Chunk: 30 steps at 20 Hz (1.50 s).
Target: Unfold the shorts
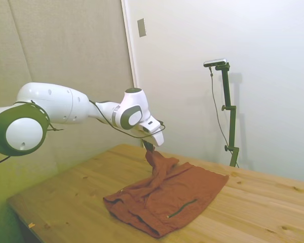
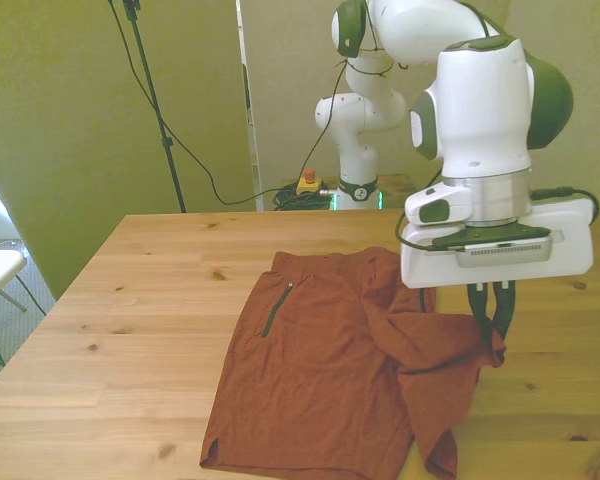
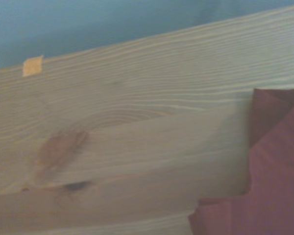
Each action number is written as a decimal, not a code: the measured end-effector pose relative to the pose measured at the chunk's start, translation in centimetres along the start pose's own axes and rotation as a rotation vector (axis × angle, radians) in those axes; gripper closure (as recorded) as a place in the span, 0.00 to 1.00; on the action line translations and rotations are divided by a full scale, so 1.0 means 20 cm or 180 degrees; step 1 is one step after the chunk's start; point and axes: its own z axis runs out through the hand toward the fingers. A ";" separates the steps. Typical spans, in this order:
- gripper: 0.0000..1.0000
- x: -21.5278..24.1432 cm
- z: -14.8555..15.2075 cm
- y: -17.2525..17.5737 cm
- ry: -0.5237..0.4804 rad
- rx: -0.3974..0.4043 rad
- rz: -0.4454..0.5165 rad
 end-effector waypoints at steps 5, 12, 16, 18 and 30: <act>1.00 -0.07 0.14 -0.14 0.0030 -0.0011 -0.0017; 0.00 -0.24 0.27 -0.33 0.0022 -0.0081 -0.0126; 0.00 -0.27 0.27 -0.36 0.0061 -0.0116 -0.0169; 0.00 -0.27 0.26 -0.37 0.0063 -0.0111 -0.0172; 0.00 -0.26 -0.06 -0.24 -0.0005 -0.0356 -0.0155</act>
